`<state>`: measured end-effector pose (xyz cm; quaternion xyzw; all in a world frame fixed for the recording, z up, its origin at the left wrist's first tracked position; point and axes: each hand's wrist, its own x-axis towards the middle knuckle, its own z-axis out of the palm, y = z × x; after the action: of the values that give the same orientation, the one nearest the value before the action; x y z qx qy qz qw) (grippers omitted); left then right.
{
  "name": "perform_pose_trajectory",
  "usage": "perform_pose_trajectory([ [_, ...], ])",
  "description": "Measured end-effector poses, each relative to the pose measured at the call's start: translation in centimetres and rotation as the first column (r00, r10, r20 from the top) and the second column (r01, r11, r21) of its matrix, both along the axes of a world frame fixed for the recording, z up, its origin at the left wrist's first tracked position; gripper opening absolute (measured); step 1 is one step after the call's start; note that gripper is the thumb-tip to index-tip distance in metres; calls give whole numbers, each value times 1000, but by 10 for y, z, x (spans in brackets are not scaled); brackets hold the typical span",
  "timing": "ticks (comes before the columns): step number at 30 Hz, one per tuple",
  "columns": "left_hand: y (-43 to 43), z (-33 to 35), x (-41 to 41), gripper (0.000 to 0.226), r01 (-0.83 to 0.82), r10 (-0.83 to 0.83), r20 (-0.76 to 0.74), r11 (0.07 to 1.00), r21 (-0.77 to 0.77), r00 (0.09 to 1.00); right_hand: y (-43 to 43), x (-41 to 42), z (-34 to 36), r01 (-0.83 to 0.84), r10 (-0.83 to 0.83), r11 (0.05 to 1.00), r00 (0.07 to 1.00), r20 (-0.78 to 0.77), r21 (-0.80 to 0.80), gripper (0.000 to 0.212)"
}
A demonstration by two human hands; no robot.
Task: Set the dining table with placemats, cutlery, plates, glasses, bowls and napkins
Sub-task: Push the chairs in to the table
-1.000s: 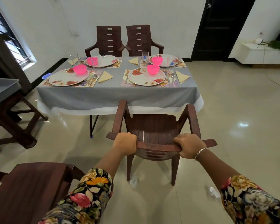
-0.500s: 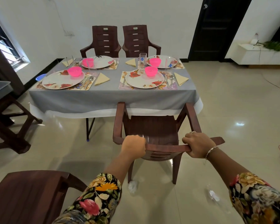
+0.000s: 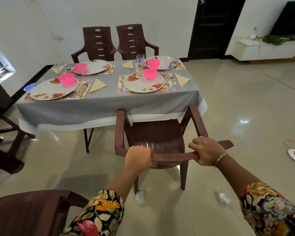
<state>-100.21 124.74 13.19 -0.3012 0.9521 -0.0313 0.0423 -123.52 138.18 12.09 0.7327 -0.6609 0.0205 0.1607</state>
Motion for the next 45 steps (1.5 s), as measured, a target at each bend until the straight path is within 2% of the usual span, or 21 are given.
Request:
perform_pose_trajectory([
  [4,-1,-3,1,25,19,-19,-30,1000,-18,999,2,3,-5,86,-86,996,995,-58,-3,34],
  [7,-1,-5,2,27,42,-43,-58,999,-21,997,7,17,-7,265,-270,959,961,-50,-98,57],
  [9,-1,-6,4,32,69,-72,-109,997,-30,991,15,34,-11,441,-450,874,893,3,-204,72],
  [11,-2,-9,6,39,110,-116,-166,993,-45,979,30,56,-18,575,-580,773,812,67,-267,78],
  [13,0,-12,11,50,147,-154,-191,988,-51,969,49,83,-28,664,-664,694,740,109,-276,85],
  [15,8,-13,23,64,164,-184,-229,981,-103,956,67,112,-37,706,-702,662,702,122,-252,92],
  [17,24,-15,44,76,138,-185,-335,978,-157,924,84,141,-45,713,-703,669,699,130,-211,96],
  [21,66,-31,98,83,88,-123,-470,991,-96,874,110,202,-51,684,-670,713,729,140,-155,98],
  [27,141,-46,204,74,-39,16,-409,998,-47,912,148,317,-55,580,-555,791,814,172,-196,82],
  [30,177,-50,269,74,-64,41,-374,997,-48,927,165,379,-60,569,-535,801,820,205,-185,71],
  [33,200,-42,332,75,-102,81,-321,993,-51,944,179,436,-61,540,-494,829,828,266,-142,72],
  [39,208,1,434,72,-204,150,-321,969,-142,935,174,529,-36,488,-429,866,838,336,-112,67],
  [45,198,22,527,64,-237,136,-388,945,-227,912,148,629,-15,447,-372,889,832,411,-101,59],
])
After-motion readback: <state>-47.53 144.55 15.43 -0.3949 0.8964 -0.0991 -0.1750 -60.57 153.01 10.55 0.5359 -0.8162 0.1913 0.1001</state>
